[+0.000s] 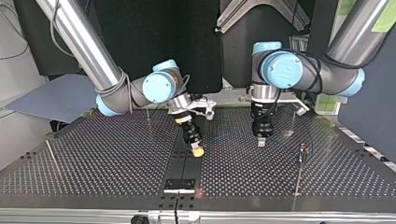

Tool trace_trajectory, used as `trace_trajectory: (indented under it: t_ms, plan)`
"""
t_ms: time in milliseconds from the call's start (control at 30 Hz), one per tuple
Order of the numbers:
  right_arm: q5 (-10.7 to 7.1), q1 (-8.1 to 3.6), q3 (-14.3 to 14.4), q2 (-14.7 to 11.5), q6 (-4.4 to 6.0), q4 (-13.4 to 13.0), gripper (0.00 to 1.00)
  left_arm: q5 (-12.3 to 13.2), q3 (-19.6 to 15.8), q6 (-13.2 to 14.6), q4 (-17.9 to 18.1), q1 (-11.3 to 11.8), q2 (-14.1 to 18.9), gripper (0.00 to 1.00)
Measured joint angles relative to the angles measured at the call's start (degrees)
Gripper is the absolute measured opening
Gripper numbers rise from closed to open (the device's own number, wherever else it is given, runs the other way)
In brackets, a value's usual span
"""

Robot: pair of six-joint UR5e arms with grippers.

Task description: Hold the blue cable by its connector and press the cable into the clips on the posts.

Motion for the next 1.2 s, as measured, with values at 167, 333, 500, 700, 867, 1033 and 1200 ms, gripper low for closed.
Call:
trace_trajectory:
  t_ms: [167, 333, 500, 700, 867, 1033, 1200]
  plan:
    - [2.10, 0.06, 2.36, 0.02, -1.09, -1.31, 0.00, -2.44, -1.78, 0.06, 2.49, -2.47, -2.48, 0.00]
    - [3.03, -0.04, 4.92, 0.03, -1.36, -3.56, 0.00, -5.10, -4.00, -0.29, 5.17, -5.15, -5.15, 0.00]
    - [3.65, -0.18, 7.52, 0.03, -1.58, -6.10, 0.00, -7.54, -6.27, -0.73, 7.59, -7.58, -7.59, 0.00]
    - [4.27, -0.26, 10.56, 0.10, -1.68, -9.15, 0.00, -8.64, -7.56, -0.85, 10.58, -10.55, -10.55, 0.00]
    - [4.94, -0.27, 13.16, 0.18, -2.07, -11.74, 0.00, -8.55, -7.67, -0.72, 13.18, -12.50, -13.17, 0.00]
    - [5.39, -0.39, 15.91, 0.31, -2.38, -14.51, 0.00, -8.84, -7.71, -1.05, 15.68, -13.39, -15.64, 0.00]
    - [7.09, -1.77, 18.38, 1.93, -2.06, -16.96, 0.00, -9.61, -7.72, -1.70, 17.71, -13.77, -18.27, 0.00]
